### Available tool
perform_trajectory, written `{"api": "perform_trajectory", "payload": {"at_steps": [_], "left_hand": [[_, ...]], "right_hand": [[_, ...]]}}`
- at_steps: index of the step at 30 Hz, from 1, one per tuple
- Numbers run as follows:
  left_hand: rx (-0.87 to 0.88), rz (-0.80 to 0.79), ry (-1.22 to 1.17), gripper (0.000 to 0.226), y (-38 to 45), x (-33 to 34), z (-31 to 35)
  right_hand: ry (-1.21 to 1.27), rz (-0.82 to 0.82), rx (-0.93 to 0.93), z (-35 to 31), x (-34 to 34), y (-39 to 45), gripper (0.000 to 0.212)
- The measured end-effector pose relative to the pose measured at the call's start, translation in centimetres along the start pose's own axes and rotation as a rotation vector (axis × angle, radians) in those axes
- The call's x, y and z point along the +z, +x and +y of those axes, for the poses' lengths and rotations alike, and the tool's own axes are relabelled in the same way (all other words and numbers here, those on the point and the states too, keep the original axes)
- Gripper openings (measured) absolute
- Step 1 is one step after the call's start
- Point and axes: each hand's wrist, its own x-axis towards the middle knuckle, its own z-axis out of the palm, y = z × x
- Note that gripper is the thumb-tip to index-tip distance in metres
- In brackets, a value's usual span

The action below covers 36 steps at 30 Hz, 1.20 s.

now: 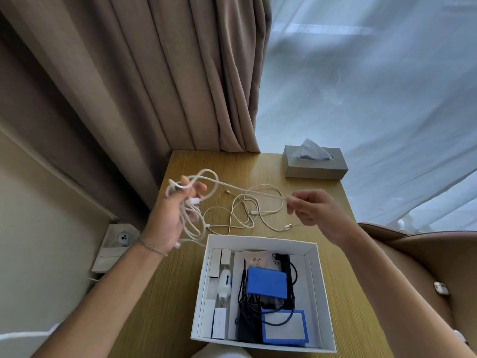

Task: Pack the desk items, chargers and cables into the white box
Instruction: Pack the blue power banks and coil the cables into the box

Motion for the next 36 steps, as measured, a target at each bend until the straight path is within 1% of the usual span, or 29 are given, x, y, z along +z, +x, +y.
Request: {"api": "perform_trajectory", "payload": {"at_steps": [2, 3, 6, 9, 11, 14, 17, 19, 21, 22, 24, 25, 27, 28, 30, 32, 34, 35, 36], "left_hand": [[-0.004, 0.1, -0.165, 0.034, 0.5, -1.2, 0.5], [-0.007, 0.116, -0.191, 0.034, 0.6, -1.7, 0.6], [-0.015, 0.07, -0.103, 0.03, 0.1, -1.7, 0.9], [-0.033, 0.026, 0.093, 0.029, -1.1, -0.1, 0.4], [-0.059, -0.025, 0.199, 0.031, -2.0, 1.7, -0.2], [-0.132, -0.104, 0.255, 0.041, -3.1, 4.5, -1.3], [-0.204, -0.153, 0.163, 0.037, -4.1, 6.4, -2.1], [-0.206, -0.169, 0.073, 0.033, -4.4, 7.1, -2.2], [-0.175, -0.103, 0.09, 0.028, -4.4, 7.4, -2.4], [-0.162, -0.071, 0.091, 0.024, -4.4, 7.5, -2.4], [-0.177, -0.037, 0.0, 0.02, -4.4, 7.5, -2.5], [-0.198, -0.015, -0.06, 0.02, -4.4, 7.3, -2.6], [-0.227, 0.061, -0.092, 0.021, -4.2, 6.3, -2.8], [-0.239, 0.1, -0.067, 0.021, -4.2, 5.7, -3.0], [-0.268, 0.157, 0.044, 0.018, -4.1, 4.4, -3.5], [-0.299, 0.169, 0.194, 0.016, -4.2, 3.2, -4.2], [-0.306, 0.116, 0.348, 0.015, -4.5, 2.4, -4.9], [-0.3, 0.09, 0.426, 0.016, -4.7, 2.1, -5.3], [-0.284, 0.07, 0.502, 0.016, -4.8, 2.0, -5.9]], "right_hand": [[0.053, 0.088, -0.014, -0.1, -1.3, -0.6, 0.03], [0.074, 0.128, -0.019, -0.3, -1.8, -0.8, 0.03], [0.064, 0.201, -0.03, -1.2, -2.4, -1.3, 0.032], [0.025, 0.121, -0.058, -2.7, -0.4, -1.5, 0.03], [-0.084, 0.013, -0.08, -3.5, 2.0, -1.6, 0.026], [-0.315, -0.151, -0.014, -3.6, 5.8, -1.8, 0.021], [-0.476, -0.213, 0.069, -2.6, 8.5, -1.6, 0.026], [-0.461, -0.181, 0.16, -1.9, 9.3, -1.5, 0.034], [-0.416, -0.123, 0.257, -1.0, 9.6, -1.5, 0.042], [-0.428, -0.107, 0.295, -0.6, 9.6, -1.5, 0.05], [-0.465, -0.124, 0.343, 0.3, 9.3, -1.7, 0.062], [-0.463, -0.16, 0.346, 0.7, 9.1, -2.0, 0.063], [-0.394, -0.246, 0.34, 1.5, 7.9, -2.5, 0.06], [-0.348, -0.255, 0.345, 1.7, 7.1, -2.7, 0.057], [-0.281, -0.182, 0.359, 1.9, 5.0, -3.2, 0.051], [-0.168, -0.053, 0.377, 1.9, 2.7, -3.8, 0.043], [-0.014, 0.058, 0.335, 1.3, 0.7, -4.5, 0.027], [0.051, 0.088, 0.287, 0.9, -0.1, -4.8, 0.025], [0.106, 0.103, 0.235, 0.4, -0.7, -5.0, 0.026]]}}
